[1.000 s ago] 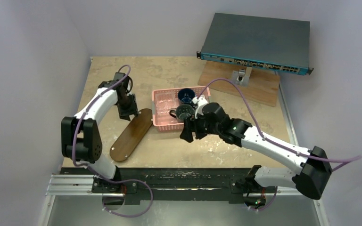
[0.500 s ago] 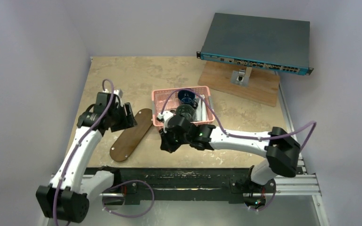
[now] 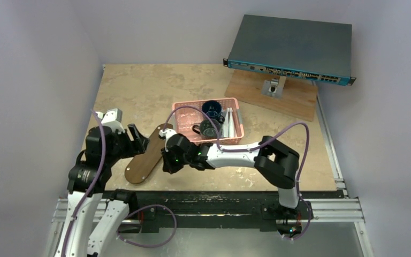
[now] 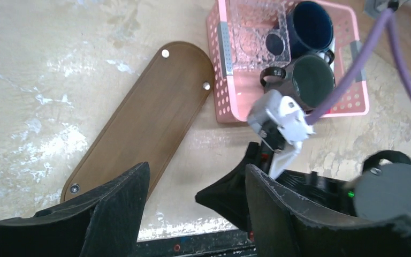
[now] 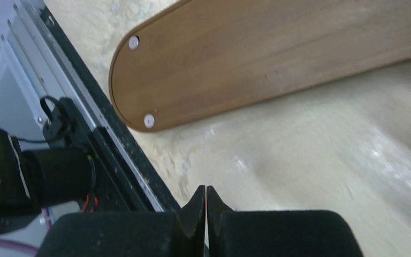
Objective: Prepare toiletry sets of a toothbrush and toothpaste on the tray
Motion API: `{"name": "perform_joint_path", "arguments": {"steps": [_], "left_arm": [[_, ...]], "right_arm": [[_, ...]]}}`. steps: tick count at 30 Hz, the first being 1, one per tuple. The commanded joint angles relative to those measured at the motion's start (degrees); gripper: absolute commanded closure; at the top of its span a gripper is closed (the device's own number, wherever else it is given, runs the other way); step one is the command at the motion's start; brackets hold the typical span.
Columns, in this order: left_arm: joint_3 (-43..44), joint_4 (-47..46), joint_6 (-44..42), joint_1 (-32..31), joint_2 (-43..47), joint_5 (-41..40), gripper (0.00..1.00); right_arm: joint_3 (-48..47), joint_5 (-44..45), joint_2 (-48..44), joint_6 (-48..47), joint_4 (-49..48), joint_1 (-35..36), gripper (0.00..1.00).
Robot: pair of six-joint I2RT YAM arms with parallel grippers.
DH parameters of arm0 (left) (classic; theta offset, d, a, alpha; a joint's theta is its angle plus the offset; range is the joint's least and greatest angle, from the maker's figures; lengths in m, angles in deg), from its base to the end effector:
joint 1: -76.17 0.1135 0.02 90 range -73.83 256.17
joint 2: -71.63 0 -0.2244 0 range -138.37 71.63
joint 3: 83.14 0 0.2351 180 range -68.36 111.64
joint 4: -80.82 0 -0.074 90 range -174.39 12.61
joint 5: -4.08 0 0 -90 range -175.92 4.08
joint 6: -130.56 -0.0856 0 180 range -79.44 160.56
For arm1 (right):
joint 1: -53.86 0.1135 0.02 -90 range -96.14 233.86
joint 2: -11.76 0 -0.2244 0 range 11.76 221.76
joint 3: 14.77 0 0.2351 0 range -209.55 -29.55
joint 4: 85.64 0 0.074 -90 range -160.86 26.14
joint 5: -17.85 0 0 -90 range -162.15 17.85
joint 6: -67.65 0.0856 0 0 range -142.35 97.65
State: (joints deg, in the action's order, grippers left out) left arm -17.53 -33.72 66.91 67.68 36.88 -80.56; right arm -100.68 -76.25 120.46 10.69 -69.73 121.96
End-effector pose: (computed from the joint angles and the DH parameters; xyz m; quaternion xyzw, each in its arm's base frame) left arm 0.1655 -0.0328 0.2716 -0.1158 0.8771 -0.1785 0.4306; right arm 0.1559 0.4041 0.1353 -0.2861 0.8544 0.3546 0.2498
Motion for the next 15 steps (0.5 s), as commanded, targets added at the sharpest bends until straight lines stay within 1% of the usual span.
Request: {"name": "perform_joint_path", "arguments": {"steps": [1, 5, 8, 15], "left_arm": [[-0.07, -0.94, -1.07, -0.11, 4.51, -3.56, 0.35], [-0.42, -0.78, -1.89, -0.06, 6.26, -4.01, 0.34], [-1.05, -0.75, -2.13, -0.12, 6.89, -3.79, 0.33], [-2.06, -1.07, -1.93, -0.54, 8.51, -3.9, 0.33]], "right_arm": [[-5.39, -1.0, 4.22, 4.36, -4.47, 0.46, 1.0], [-8.65, -2.23, 8.16, 5.63, -4.9, 0.62, 1.0], [-11.16, -2.4, 10.69, 6.14, -3.48, 0.71, 1.0], [-16.16, -2.81, 15.0, 6.67, -2.16, 0.72, 1.0]]}}
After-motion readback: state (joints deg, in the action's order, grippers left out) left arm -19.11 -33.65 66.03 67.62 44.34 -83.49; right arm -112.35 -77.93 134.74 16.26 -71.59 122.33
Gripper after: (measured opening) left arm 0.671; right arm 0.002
